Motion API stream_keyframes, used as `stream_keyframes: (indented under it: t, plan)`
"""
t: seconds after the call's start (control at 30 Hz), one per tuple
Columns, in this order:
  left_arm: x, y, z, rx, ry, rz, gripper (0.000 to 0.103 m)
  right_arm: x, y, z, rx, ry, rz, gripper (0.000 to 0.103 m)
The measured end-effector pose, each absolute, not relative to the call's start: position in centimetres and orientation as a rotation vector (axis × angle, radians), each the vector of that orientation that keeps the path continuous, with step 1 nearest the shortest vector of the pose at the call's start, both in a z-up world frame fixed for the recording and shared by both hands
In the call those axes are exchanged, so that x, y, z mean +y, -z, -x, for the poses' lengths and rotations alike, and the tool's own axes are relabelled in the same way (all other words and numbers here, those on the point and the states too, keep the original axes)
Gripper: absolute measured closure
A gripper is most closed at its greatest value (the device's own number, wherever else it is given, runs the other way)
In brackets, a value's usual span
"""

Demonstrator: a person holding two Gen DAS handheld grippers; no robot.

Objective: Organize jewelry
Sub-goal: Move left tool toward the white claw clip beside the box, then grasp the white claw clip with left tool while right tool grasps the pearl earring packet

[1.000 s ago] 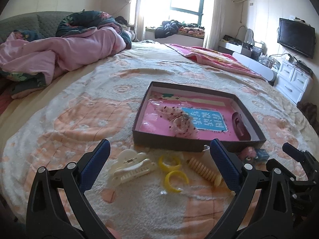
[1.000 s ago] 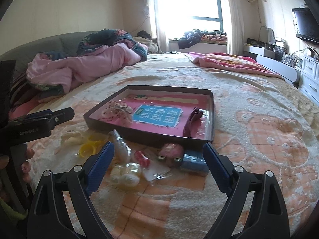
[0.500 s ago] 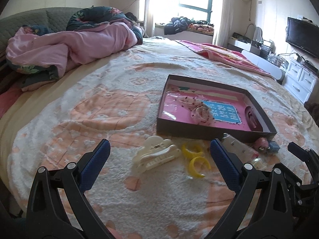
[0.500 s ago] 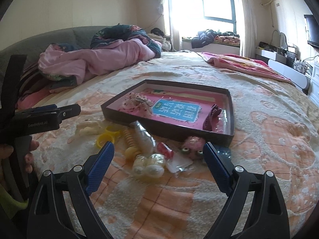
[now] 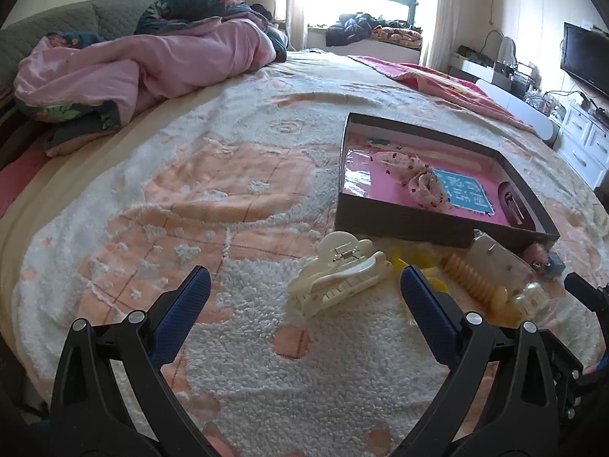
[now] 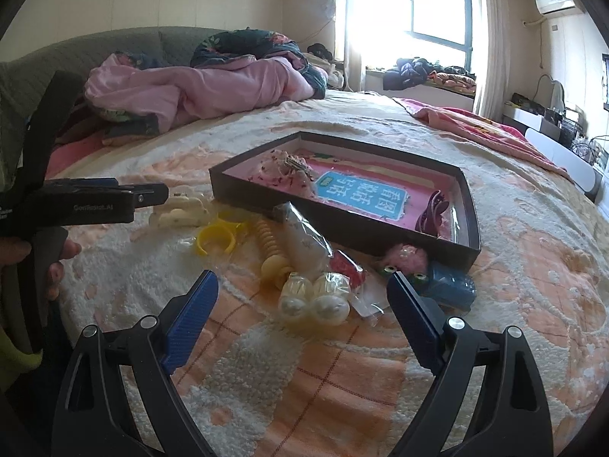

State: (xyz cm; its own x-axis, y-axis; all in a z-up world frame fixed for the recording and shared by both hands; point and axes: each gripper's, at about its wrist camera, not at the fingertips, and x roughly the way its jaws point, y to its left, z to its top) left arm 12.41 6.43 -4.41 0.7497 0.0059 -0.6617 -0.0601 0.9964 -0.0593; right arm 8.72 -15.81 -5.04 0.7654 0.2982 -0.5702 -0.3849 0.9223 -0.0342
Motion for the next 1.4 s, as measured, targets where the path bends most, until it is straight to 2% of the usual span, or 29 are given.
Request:
stream_keyframes:
  t: [0.2,0.37,0.6,0.73,0.83,1.0,1.17,1.4]
  plan:
    - [6.5,5.3,-13.5,0.745,-0.008,0.117,0.012,-15.6,5.5,-9.1,0.595,-0.357,0.15,0.016]
    - [6.0,5.9,-14.4,0.747,0.004,0.128,0.012,-15.5,6.3,-9.7,0.609,-0.337,0.145,0.021]
    - [6.0,6.7,-15.5,0.769,0.012,0.167,0.013,-15.6,7.1,-10.5,0.639,-0.315,0.14,0.042]
    - [6.3,7.0,-15.7,0.779,0.013,0.191,0.016,-15.6,7.3,-10.5,0.629,-0.296,0.155,0.048]
    - [6.4,7.0,-15.8,0.775,0.013,0.207,0.022,-15.6,7.3,-10.5,0.618,-0.296,0.154,0.052]
    - [6.0,7.0,-16.0,0.777,0.027,0.194,0.04,-15.6,7.2,-10.4,0.61,-0.307,0.156,0.056]
    - [4.8,6.7,-15.9,0.768,0.032,0.121,0.053,-15.8,7.0,-10.2,0.616,-0.317,0.139,0.058]
    - [4.5,6.3,-15.8,0.766,0.024,0.091,0.054,-16.8,6.5,-10.3,0.634,-0.33,0.089,0.059]
